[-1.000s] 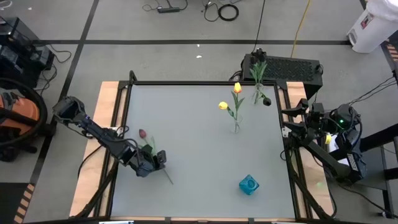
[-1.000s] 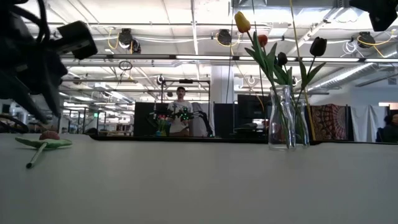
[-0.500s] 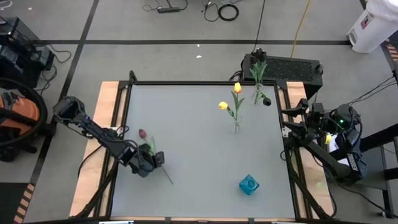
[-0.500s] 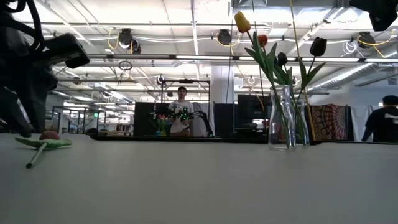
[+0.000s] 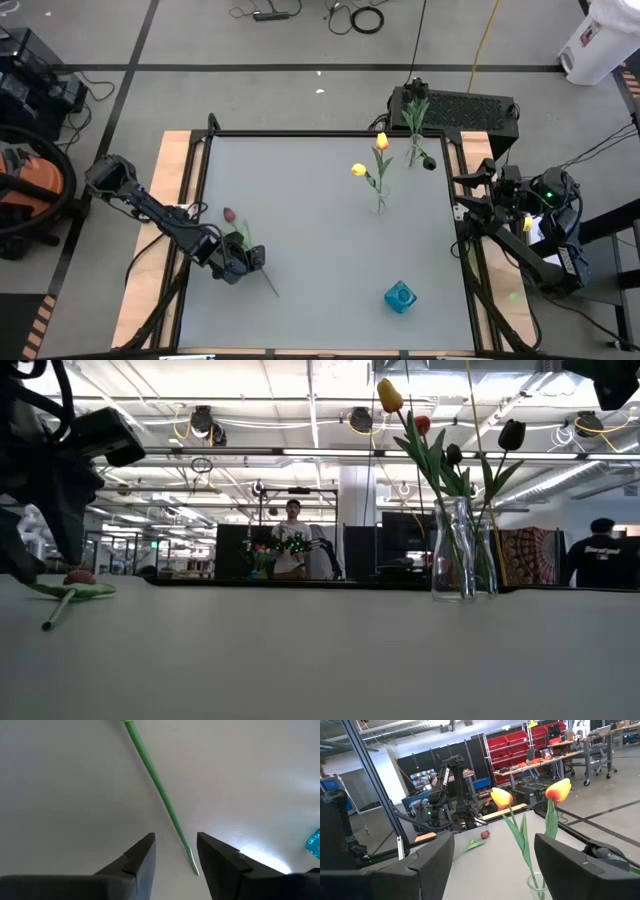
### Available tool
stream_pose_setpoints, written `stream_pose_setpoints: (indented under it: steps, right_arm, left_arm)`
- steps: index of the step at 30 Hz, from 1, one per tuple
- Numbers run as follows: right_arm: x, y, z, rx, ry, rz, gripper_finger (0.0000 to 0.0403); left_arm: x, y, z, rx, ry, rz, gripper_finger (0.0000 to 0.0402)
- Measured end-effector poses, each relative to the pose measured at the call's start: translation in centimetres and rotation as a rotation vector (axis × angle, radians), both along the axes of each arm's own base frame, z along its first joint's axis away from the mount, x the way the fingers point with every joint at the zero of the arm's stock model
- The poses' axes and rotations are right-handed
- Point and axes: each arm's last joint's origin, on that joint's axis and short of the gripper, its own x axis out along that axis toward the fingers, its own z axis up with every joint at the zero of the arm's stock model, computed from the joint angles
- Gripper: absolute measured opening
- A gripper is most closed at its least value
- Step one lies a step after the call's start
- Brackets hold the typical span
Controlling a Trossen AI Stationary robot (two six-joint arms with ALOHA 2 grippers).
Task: Sort flowers into vase by color
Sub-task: Put the red tulip into the blue vase
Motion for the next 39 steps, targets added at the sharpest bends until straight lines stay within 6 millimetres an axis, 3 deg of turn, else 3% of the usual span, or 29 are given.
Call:
stream_pose_setpoints:
  steps: [15, 33, 39]
  right_arm:
    - [0.0, 0.0, 0.0, 0.0, 0.0, 0.0, 0.0267]
    - [0.0, 0.0, 0.0, 0.0, 0.0, -0.001, 0.0267]
    - [0.0, 0.0, 0.0, 0.0, 0.0, -0.001, 0.0267]
  left_arm:
    - [0.6, 1.2, -0.1, -0.013, 0.018, 0.082, 0.016]
    - [-0.7, 2.2, -0.7, 0.092, 0.163, 0.096, 0.016]
    - [-0.5, 2.4, -0.7, 0.124, 0.131, 0.147, 0.016]
